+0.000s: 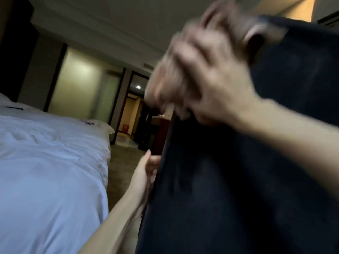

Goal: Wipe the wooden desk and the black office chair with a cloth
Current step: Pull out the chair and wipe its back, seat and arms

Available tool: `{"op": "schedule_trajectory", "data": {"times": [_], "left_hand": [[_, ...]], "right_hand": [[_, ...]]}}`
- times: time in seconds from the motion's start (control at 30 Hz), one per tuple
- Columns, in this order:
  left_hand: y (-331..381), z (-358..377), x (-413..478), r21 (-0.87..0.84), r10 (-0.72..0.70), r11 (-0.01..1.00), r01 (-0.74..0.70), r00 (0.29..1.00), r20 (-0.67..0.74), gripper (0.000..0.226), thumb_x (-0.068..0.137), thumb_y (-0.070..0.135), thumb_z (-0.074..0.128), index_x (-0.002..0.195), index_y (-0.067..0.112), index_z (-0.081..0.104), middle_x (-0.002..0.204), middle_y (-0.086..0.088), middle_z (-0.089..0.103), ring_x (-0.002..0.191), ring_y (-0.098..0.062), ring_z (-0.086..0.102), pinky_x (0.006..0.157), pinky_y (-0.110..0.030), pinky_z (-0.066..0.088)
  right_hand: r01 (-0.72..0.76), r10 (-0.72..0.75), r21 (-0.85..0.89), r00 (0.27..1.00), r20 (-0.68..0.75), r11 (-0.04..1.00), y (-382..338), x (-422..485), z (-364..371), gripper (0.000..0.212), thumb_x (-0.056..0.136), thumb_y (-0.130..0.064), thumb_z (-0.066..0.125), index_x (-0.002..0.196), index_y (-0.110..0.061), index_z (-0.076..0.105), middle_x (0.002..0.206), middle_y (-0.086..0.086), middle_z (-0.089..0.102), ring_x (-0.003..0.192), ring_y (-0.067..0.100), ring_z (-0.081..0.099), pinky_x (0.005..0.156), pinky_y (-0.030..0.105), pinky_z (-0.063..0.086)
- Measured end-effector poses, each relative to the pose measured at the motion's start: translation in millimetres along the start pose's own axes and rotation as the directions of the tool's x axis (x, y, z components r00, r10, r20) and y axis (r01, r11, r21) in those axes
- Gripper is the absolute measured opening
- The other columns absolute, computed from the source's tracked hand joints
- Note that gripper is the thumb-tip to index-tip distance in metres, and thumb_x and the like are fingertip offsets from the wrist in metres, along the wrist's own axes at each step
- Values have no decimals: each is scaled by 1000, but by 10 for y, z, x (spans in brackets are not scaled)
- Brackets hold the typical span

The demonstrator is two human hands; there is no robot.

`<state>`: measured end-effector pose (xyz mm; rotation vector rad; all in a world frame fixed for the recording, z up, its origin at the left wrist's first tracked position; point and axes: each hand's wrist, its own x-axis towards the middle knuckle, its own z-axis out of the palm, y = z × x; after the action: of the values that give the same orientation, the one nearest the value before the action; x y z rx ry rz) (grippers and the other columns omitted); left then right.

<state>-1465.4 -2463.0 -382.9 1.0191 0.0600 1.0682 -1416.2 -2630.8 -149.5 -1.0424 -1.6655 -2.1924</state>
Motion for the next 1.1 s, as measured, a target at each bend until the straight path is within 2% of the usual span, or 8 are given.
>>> {"op": "schedule_trajectory", "data": {"times": [0.13, 0.27, 0.7, 0.8, 0.9, 0.93, 1.0, 1.1], "left_hand": [[250, 138, 112, 72, 98, 992, -102, 993, 63, 54, 107, 52, 35, 106, 24, 82, 121, -7, 75, 116, -20, 71, 89, -31, 54], [259, 195, 133, -145, 21, 989, -1, 990, 137, 68, 100, 66, 40, 119, 13, 77, 131, -16, 70, 126, -29, 65, 100, -45, 54], [326, 56, 158, -334, 66, 937, 100, 890, 452, 119, 82, 94, 39, 159, 3, 31, 157, -25, 42, 142, -37, 45, 110, -52, 42], [324, -15, 181, -233, 11, 969, 86, 922, 386, 114, 78, 94, 46, 144, 2, 56, 148, -27, 53, 132, -40, 58, 103, -51, 52], [343, -3, 162, -112, 14, 993, 20, 956, 294, 105, 84, 91, 38, 134, 4, 66, 142, -25, 60, 134, -37, 58, 115, -54, 41], [355, 1, 168, -74, 4, 997, 16, 963, 269, 101, 85, 90, 37, 131, 6, 69, 136, -22, 64, 128, -34, 62, 110, -50, 46], [373, 8, 208, 1, 1, 1000, -1, 956, 294, 87, 97, 78, 33, 128, 8, 72, 119, -3, 76, 112, -16, 72, 94, -33, 57], [382, 53, 262, -7, 123, 992, -124, 972, 199, 71, 108, 59, 30, 135, 4, 67, 112, 11, 77, 106, -2, 71, 89, -21, 55]], "right_hand": [[-325, 347, -198, 934, 86, 925, 656, 453, 19, 77, 81, -69, 48, 145, -27, 43, 145, 13, 52, 135, 40, 46, 109, 62, 31], [-340, 384, -234, 906, 178, 911, 512, 439, 82, 77, 77, -69, 45, 144, -29, 45, 152, 9, 44, 143, 43, 36, 112, 76, 19], [-21, -20, 137, 955, 296, 990, -1060, -1229, 113, 72, 58, -56, 71, 123, -24, 67, 129, 8, 63, 119, 33, 53, 94, 46, 32], [167, -234, 210, 905, 356, 963, -1446, -1719, 65, 52, 75, -45, 65, 121, -21, 66, 122, 3, 67, 112, 29, 65, 103, 53, 43], [-301, 153, 74, 665, 731, 951, -1400, -1570, -62, 72, 100, -46, 58, 135, 17, 50, 113, 7, 75, 105, 28, 72, 112, 14, 34], [-352, 291, 5, 782, 552, 936, -1308, -1407, -130, 64, 100, -40, 63, 126, 19, 58, 114, 19, 74, 105, 40, 72, 110, 20, 39], [115, -112, -10, 980, 164, 993, -1022, -1244, -133, 34, 93, -35, 72, 120, -16, 74, 130, 17, 68, 118, 37, 65, 104, 48, 45], [256, -257, 98, 966, -6, 962, -348, -658, -214, 57, 87, -51, 64, 138, -27, 65, 154, 17, 47, 142, 43, 43, 107, 70, 34]]}}
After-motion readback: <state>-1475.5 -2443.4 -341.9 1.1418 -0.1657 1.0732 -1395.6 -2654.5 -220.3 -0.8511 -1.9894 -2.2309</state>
